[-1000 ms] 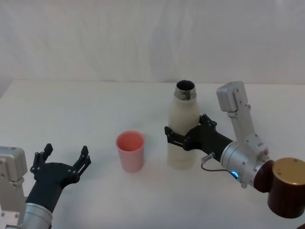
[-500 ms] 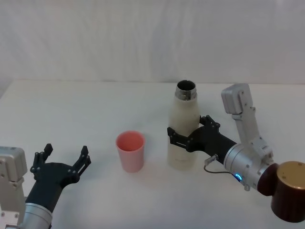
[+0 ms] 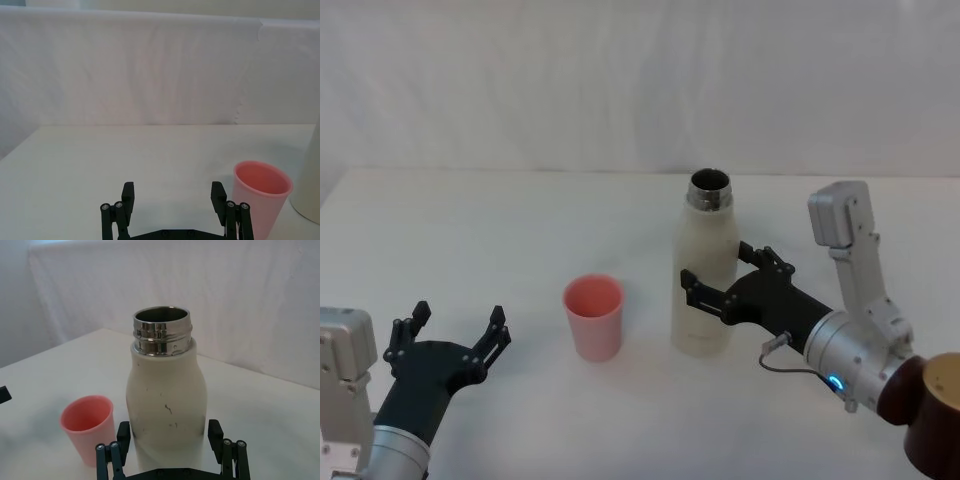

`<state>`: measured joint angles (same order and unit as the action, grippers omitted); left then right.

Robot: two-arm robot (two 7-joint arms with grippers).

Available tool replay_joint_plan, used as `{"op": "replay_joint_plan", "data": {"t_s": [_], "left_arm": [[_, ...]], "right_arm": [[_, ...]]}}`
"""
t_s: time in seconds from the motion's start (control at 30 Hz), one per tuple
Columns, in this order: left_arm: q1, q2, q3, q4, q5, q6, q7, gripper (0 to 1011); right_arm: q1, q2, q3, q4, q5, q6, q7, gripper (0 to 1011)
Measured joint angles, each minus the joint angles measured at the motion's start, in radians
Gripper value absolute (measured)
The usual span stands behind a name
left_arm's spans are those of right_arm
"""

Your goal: Grasp the thermos with one hand and pour water into the cup lid.

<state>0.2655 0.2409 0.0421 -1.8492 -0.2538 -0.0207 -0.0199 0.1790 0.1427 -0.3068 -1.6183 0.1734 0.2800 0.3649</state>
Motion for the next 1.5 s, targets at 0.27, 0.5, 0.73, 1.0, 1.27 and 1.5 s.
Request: {"op": "replay_joint_plan", "data": {"t_s": [0.27, 0.5, 0.73, 1.0, 1.27, 1.5], "left_arm": [[0.000, 0.000, 0.000, 0.000, 0.000, 0.000, 0.000, 1001], [0.000, 0.000, 0.000, 0.000, 0.000, 0.000, 0.000, 1001], [0.000, 0.000, 0.000, 0.000, 0.000, 0.000, 0.000, 1001], [0.000, 0.000, 0.000, 0.000, 0.000, 0.000, 0.000, 1001], [0.000, 0.000, 0.000, 0.000, 0.000, 0.000, 0.000, 1001], [0.000, 0.000, 0.000, 0.000, 0.000, 0.000, 0.000, 1001]], "right_arm": [[-0.027, 0.022, -0.010, -0.028, 0.022, -0.005, -0.008, 1000], [-0.093, 0.051, -0.001, -0.082, 0.047, -0.032, -0.033, 1000], [-0.165, 0.088, 0.010, -0.128, 0.057, -0.085, -0.059, 1000], [-0.226, 0.121, 0.006, -0.147, 0.051, -0.157, -0.086, 1000], [-0.251, 0.127, 0.001, -0.147, 0.046, -0.195, -0.098, 1000], [-0.250, 0.127, 0.000, -0.147, 0.045, -0.196, -0.098, 1000]]}}
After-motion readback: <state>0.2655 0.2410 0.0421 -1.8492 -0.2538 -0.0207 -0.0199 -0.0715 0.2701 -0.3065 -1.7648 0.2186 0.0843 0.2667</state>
